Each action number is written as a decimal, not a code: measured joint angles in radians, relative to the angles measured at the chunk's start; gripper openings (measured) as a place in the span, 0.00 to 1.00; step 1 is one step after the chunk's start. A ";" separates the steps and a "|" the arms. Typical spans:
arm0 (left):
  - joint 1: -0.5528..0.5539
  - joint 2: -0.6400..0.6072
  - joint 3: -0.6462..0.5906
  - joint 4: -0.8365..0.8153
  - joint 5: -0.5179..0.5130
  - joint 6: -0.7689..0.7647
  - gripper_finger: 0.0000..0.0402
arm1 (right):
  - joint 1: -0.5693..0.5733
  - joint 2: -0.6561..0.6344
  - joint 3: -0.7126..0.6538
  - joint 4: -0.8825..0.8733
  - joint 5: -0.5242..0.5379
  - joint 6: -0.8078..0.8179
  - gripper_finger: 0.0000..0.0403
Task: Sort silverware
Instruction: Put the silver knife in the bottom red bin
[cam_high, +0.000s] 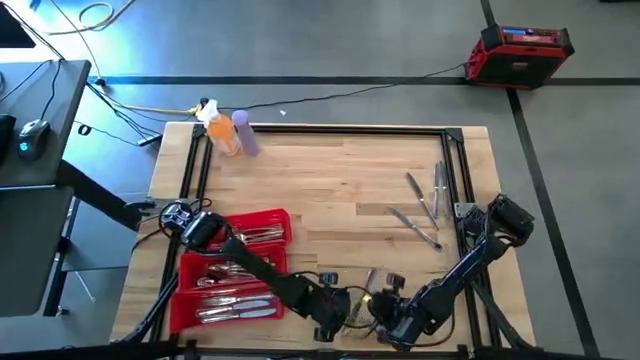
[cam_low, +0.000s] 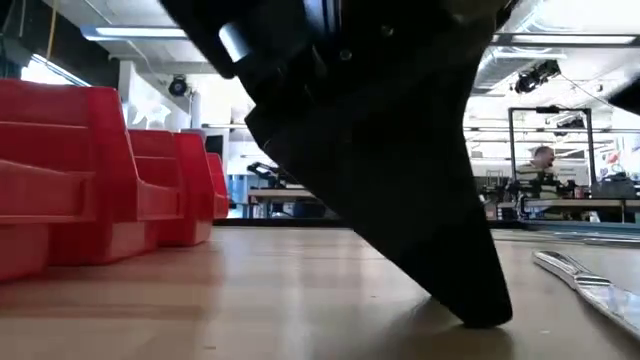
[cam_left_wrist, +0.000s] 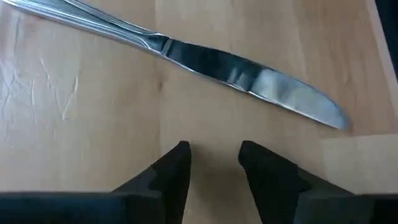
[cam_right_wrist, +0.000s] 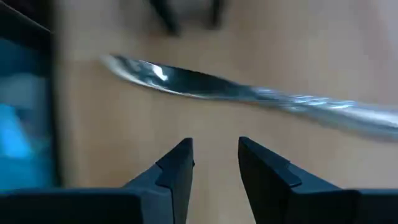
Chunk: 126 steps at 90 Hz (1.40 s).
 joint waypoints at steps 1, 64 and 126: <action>0.000 0.000 0.000 0.000 0.001 0.002 0.32 | -0.001 0.000 -0.002 0.016 -0.006 0.017 0.28; 0.045 0.039 -0.004 0.216 0.130 0.216 0.16 | -0.063 0.036 -0.307 0.624 0.040 0.496 0.47; 0.111 0.045 -0.003 0.220 0.042 0.201 0.10 | -0.074 0.044 -0.251 0.583 -0.022 0.213 0.46</action>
